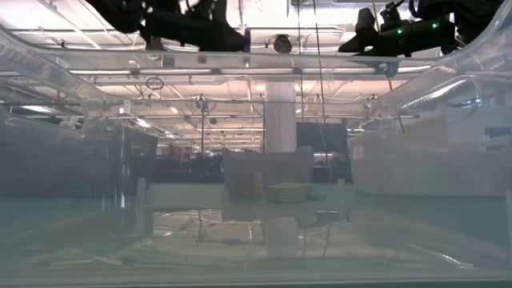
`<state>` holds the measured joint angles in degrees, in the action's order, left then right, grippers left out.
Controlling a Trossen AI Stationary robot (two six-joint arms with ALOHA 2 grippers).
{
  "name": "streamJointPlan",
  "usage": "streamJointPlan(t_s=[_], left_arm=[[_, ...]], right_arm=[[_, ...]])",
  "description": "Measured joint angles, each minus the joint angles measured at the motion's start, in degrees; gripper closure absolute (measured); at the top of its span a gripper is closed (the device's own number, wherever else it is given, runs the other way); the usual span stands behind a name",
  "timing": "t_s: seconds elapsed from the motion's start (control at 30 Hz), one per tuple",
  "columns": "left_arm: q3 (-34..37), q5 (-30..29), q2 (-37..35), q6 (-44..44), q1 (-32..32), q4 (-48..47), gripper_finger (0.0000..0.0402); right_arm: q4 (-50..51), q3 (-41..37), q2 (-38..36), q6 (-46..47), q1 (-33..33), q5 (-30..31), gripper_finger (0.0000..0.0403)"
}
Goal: Sort & place blocks by color
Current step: Put the top left violet block into the grey bin, then put the left light orange block into the black bin
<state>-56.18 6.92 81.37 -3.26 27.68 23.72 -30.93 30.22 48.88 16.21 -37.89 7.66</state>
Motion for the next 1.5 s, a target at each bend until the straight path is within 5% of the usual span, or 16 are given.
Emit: streamJointPlan(t_s=[0.7,0.97,1.17,1.5], left_arm=[[0.04,-2.67,21.39,-13.95,-0.71,0.54,0.0306],[0.04,-5.96,21.43,-14.75,-1.18,0.81,0.0216],[0.02,-6.04,21.43,-18.66,-1.50,1.03,0.0202],[0.02,7.85,21.34,-21.97,-5.92,15.45,0.0213]], right_arm=[[6.69,0.00,0.00,-0.03,0.00,-0.02,0.0222],[7.21,0.00,0.00,-2.30,0.00,-0.02,0.0222],[7.21,0.00,0.00,-2.37,0.00,-0.02,0.0222],[7.21,0.00,0.00,-2.37,0.00,-0.02,0.0222]])
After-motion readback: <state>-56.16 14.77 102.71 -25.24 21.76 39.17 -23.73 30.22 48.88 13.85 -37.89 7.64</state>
